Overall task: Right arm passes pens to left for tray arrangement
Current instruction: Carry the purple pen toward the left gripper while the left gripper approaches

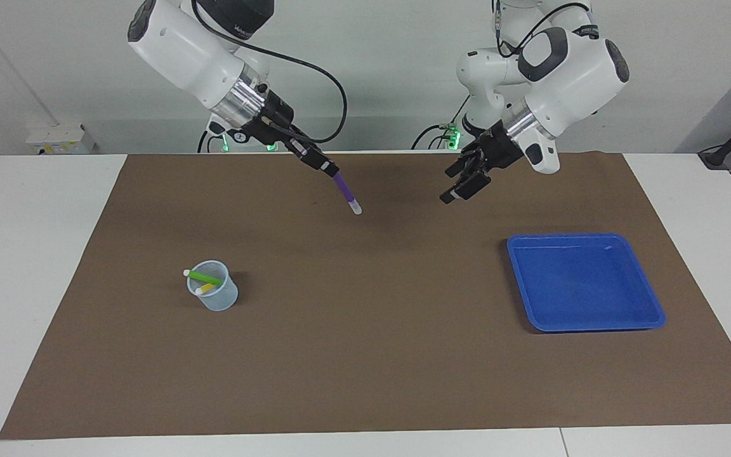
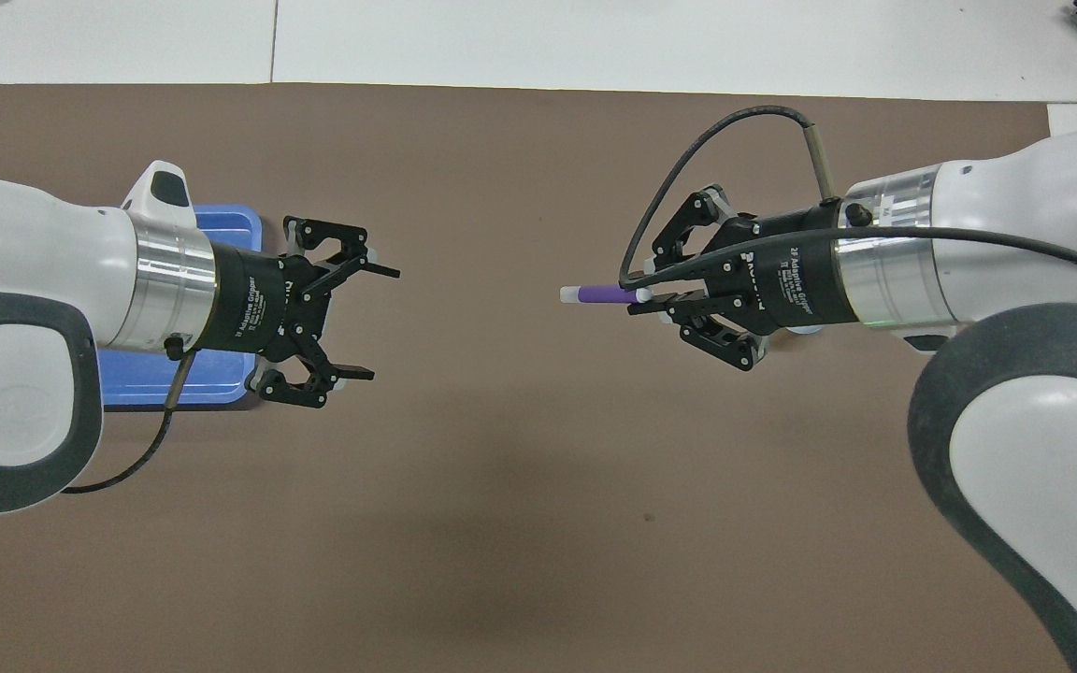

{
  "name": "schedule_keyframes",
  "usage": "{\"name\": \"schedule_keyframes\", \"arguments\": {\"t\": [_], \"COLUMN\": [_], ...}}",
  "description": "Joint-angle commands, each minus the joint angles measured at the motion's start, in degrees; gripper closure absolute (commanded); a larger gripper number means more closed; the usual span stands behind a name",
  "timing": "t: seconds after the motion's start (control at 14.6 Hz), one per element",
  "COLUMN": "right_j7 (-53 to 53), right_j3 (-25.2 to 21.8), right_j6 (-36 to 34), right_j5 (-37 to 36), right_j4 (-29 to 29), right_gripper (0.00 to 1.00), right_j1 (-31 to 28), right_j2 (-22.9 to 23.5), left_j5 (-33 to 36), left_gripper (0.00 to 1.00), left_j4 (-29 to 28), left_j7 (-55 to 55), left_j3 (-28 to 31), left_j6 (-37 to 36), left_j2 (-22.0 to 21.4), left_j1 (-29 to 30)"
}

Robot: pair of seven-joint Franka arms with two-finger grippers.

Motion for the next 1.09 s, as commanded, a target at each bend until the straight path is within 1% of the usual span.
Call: {"name": "schedule_keyframes", "arguments": {"t": [0.0,0.07,0.14,0.34,0.48,0.55,0.68,0.75,0.89,1.02], "right_j7": [5.3,8.2,10.5,14.0,17.4,19.0,21.5,22.0,22.1,22.0], "right_j3": [0.5,0.5,0.5,0.5,0.5,0.5,0.5,0.5,0.5,0.5], "right_j6": [4.0,4.9,5.2,5.7,8.6,10.4,12.5,13.4,13.5,13.7], "right_j5": [1.6,1.6,1.6,1.6,1.6,1.5,1.3,1.3,1.5,1.5], "right_j4": [-0.4,-0.3,-0.2,-0.3,-0.3,-0.3,-0.2,-0.3,-0.1,-0.1], "right_gripper": [1.00,1.00,1.00,1.00,1.00,1.00,1.00,1.00,1.00,1.00], "right_j1": [1.8,2.0,2.1,3.4,3.9,5.2,6.5,6.8,7.1,7.9], "right_j2": [0.2,0.4,0.7,0.8,0.9,1.0,1.5,1.7,2.7,2.8], "left_j5": [-3.4,-6.2,-7.1,-7.6,-8.4,-8.6,-8.6,-8.7,-8.7,-8.7], "left_gripper": [0.01,0.01,0.01,0.01,0.01,0.01,0.02,0.05,0.06,0.06], "left_j4": [-1.3,-1.2,-1.2,-1.2,-1.3,-1.7,-3.4,-3.6,-3.9,-4.5], "left_j7": [-9.7,-13.2,-14.2,-14.3,-14.6,-14.8,-14.9,-16.0,-18.5,-18.5], "left_j3": [0.7,0.7,0.7,0.6,0.6,0.7,0.7,0.6,0.7,0.6], "left_j6": [5.9,8.2,10.0,12.0,15.3,16.9,21.7,24.2,27.0,26.9], "left_j2": [-0.9,-0.8,-0.7,-0.5,-0.3,-0.3,-0.5,-0.4,-0.3,-0.5], "left_j1": [-4.5,-5.3,-6.1,-7.4,-8.6,-9.1,-11.2,-12.4,-13.9,-13.9]}}
